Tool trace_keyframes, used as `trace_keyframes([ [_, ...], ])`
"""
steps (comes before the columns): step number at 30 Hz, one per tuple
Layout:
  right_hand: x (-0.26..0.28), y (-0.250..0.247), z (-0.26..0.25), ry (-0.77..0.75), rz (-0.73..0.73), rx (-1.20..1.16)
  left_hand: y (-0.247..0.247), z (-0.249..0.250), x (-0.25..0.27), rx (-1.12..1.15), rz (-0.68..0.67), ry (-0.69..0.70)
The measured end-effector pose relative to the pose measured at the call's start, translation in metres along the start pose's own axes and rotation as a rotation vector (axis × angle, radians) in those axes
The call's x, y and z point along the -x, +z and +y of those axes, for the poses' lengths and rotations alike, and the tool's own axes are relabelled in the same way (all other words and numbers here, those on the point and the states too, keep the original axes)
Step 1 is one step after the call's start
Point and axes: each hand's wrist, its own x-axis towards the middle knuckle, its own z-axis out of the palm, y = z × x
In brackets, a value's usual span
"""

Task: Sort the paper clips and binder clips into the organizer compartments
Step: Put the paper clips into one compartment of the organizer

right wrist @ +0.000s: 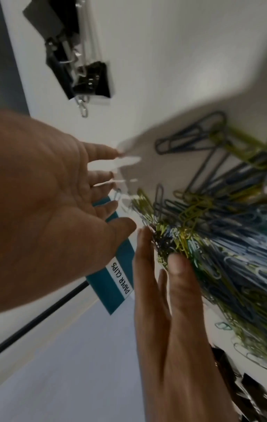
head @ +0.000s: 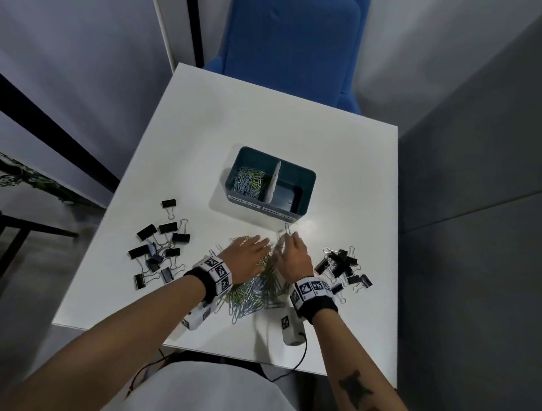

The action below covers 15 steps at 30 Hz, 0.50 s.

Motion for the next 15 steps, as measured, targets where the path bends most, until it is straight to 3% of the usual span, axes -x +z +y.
trace_keyframes([
  [3,-0.011,0.009,-0.005,-0.016,0.027,0.052,0.003,-0.004,0.026,0.029,0.177,0.047],
  [5,-0.012,0.012,-0.014,-0.07,-0.004,0.065,0.005,-0.007,0.048,0.082,0.247,-0.08],
  [9,0.001,0.02,-0.03,-0.238,-0.12,0.081,0.008,-0.018,0.084,0.133,0.053,-0.357],
  [12,0.023,0.026,-0.033,-0.325,-0.204,0.147,0.013,-0.019,0.091,0.116,-0.037,-0.374],
  [15,0.04,0.032,-0.031,-0.365,-0.15,0.156,0.021,-0.011,0.083,0.117,0.003,-0.363],
])
